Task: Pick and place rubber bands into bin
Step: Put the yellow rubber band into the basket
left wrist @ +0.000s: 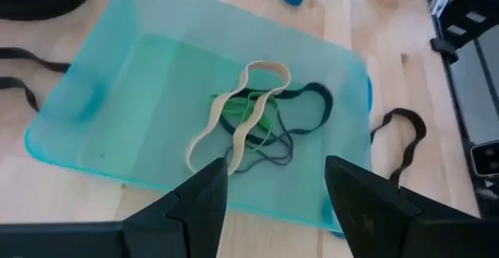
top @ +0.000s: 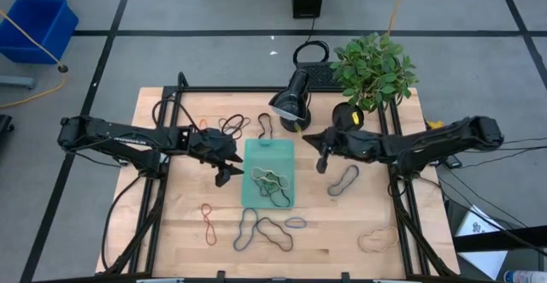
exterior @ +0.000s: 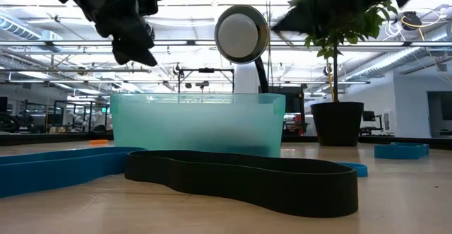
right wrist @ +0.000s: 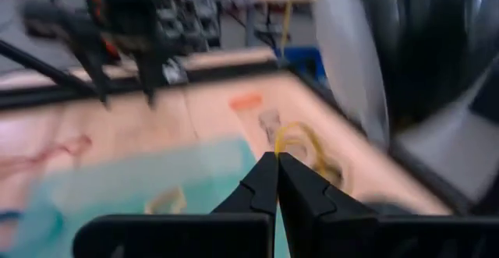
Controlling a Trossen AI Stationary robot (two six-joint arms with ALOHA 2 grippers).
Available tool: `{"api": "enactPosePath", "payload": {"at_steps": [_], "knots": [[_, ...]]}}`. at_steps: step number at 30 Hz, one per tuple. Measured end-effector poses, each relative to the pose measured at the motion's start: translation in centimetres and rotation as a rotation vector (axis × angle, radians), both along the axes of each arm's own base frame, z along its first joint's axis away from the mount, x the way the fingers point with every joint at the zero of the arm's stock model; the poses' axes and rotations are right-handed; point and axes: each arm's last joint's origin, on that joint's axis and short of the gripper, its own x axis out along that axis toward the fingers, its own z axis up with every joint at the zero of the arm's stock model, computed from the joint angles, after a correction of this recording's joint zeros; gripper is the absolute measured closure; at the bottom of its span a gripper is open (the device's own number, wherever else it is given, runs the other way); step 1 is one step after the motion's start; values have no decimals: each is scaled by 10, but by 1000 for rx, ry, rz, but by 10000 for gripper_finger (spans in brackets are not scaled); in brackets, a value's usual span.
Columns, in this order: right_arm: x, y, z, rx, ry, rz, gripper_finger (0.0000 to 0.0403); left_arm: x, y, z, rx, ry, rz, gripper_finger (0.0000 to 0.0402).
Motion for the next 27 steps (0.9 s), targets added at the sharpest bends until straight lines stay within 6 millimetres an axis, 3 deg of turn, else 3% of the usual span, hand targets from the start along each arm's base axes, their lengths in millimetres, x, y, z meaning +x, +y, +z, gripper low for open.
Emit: {"api": "enactPosePath", "payload": {"at_steps": [7,12,20,27], "knots": [[22,18,37,-54,-19,77,403,-3,0,-3,2,46,-3,178],[45,35,33,-55,32,156,403,-7,0,-7,2,97,-4,178],[81,49,-21,-17,210,236,403,-12,0,-11,-33,176,30,178],[96,52,-64,57,325,252,403,-12,0,-12,-34,178,33,178]]}}
